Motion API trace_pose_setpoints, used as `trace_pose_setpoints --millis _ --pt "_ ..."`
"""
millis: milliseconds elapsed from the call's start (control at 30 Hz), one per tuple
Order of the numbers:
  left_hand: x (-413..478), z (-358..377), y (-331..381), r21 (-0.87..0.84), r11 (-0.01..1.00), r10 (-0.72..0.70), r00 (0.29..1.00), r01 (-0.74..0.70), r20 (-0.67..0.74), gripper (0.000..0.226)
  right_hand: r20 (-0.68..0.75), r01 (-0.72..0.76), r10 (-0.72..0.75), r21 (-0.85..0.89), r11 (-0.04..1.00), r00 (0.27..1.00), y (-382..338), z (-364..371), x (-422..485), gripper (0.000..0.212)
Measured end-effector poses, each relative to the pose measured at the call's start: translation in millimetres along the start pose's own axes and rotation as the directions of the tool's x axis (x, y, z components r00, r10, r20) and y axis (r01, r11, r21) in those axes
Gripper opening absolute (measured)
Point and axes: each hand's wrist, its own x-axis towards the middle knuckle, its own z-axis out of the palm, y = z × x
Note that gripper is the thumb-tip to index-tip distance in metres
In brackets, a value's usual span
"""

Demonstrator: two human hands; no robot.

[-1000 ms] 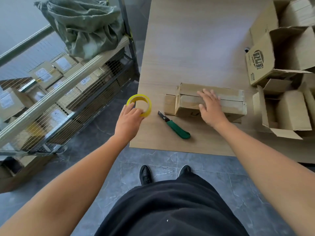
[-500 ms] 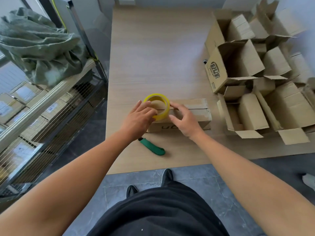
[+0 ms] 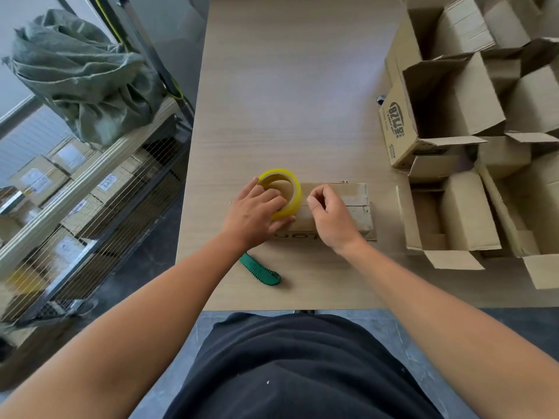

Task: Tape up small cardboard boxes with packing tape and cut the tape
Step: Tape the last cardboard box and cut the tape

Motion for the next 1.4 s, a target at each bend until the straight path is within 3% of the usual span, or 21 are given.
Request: trace_pose_setpoints --millis 100,167,233,533,800,933,967,1033,1100,1167,1200,1233,1267,1333,1400 --pt "-1.5 5.4 -6.6 0.034 0.999 0.011 0.997 -0.009 -0.071 0.042 -0.079 -0.077 0.078 0.012 0.997 0.994 12.7 -28.6 3.6 0.011" --pt "-3.3 8.7 -9.8 0.059 0.998 0.014 0.995 -0.008 -0.097 0.042 -0.119 -0.249 0.279 0.216 0.944 0.953 28.3 -60.3 4.3 0.015" --pt "-0.8 12.7 -7.0 0.066 0.997 0.036 0.995 -0.029 -0.095 0.043 -0.057 -0.365 0.409 0.353 0.862 0.911 41.1 -88.8 3.5 0.017" --pt "4.0 17.0 -7.4 0.109 0.992 0.075 0.992 -0.065 -0.099 0.049 -0.05 -0.483 0.54 0.386 0.786 0.84 72.7 -118.3 8.4 0.018" --pt "5.9 22.7 -14.6 0.095 0.989 0.126 0.986 -0.117 -0.104 0.048 -0.038 -0.509 0.555 0.354 0.785 0.831 93.0 -111.5 15.6 0.015" --pt "6.3 23.8 -15.6 0.093 0.989 0.126 0.987 -0.117 -0.096 0.049 -0.049 -0.555 0.576 0.21 0.805 0.816 96.9 -92.6 17.7 0.012" --pt "6.3 23.6 -15.2 0.093 0.989 0.122 0.989 -0.114 -0.089 0.049 -0.064 -0.57 0.588 0.18 0.802 0.807 93.1 -91.7 19.2 0.015" --pt "6.8 22.4 -14.4 0.088 0.991 0.108 0.992 -0.102 -0.072 0.049 -0.069 -0.606 0.61 0.075 0.792 0.789 85.7 -97.2 21.9 0.045" --pt "7.0 19.7 -12.0 0.083 0.993 0.094 0.994 -0.089 -0.056 0.048 -0.155 -0.553 0.54 -0.059 0.831 0.827 76.0 -104.9 19.1 0.059" --pt "7.1 16.9 -9.4 0.084 0.993 0.082 0.996 -0.079 -0.032 0.048 -0.36 -0.347 0.283 -0.128 0.929 0.889 59.5 -100.0 13.8 0.045" --pt "8.1 15.1 -7.4 0.09 0.993 0.075 0.997 -0.073 -0.019 0.047 -0.377 -0.204 0.129 -0.167 0.965 0.917 47.4 -91.6 12.3 0.044" --pt "9.1 13.3 -4.5 0.096 0.993 0.069 0.998 -0.069 0.002 0.047 -0.283 -0.069 0.003 -0.221 0.973 0.959 37.2 -79.0 12.2 0.047" --pt "9.2 11.6 -1.5 0.102 0.992 0.069 0.997 -0.072 0.029 0.046 -0.098 0.031 -0.063 -0.3 0.954 0.993 30.7 -63.2 11.6 0.053" --pt "10.5 7.9 0.4 0.106 0.988 0.101 0.992 -0.109 0.075 0.042 0.226 0.168 -0.037 -0.594 0.787 0.973 32.3 -35.8 9.1 0.063" --pt "13.7 -0.4 -5.5 0.103 0.979 0.164 0.98 -0.176 0.113 0.039 0.233 0.175 0.02 -0.782 0.598 0.972 43.9 -22.8 8.0 0.068"
